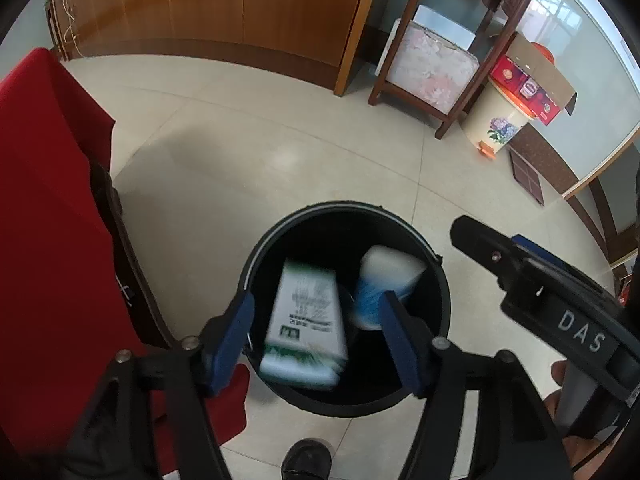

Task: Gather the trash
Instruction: 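Open both tools to drop the carton and cup into the bin, then move both tools back over the table toward the remaining trash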

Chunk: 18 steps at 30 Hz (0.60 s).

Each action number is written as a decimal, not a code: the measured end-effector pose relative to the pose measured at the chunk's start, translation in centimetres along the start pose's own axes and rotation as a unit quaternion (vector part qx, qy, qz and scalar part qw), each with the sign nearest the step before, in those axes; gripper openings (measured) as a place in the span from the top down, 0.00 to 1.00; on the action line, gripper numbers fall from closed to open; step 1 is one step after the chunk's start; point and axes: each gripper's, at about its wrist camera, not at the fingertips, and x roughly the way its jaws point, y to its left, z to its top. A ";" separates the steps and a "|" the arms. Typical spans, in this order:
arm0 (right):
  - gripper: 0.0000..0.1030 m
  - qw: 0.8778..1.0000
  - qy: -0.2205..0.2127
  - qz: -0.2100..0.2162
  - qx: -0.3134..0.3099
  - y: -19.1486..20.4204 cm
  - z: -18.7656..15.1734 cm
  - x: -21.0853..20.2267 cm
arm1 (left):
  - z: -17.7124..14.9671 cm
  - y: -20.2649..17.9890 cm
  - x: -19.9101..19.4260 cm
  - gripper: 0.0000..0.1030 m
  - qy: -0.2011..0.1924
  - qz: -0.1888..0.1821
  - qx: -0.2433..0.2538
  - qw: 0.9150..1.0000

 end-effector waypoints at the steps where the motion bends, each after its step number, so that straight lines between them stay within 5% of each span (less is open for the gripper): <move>1: 0.19 1.000 -0.004 0.000 0.007 -0.2 0.1 -0.2 | 0.2 -0.1 -0.1 0.35 -0.003 0.004 0.001 1.000; 10: 0.19 0.998 -0.045 0.021 0.032 0.5 -0.3 -6.5 | -0.2 0.9 -7.1 0.35 -0.068 0.041 0.002 0.997; 18: 0.18 0.996 -0.076 0.046 -0.013 5.0 -2.4 -14.0 | -2.8 3.2 -14.6 0.35 -0.117 0.082 -0.023 0.990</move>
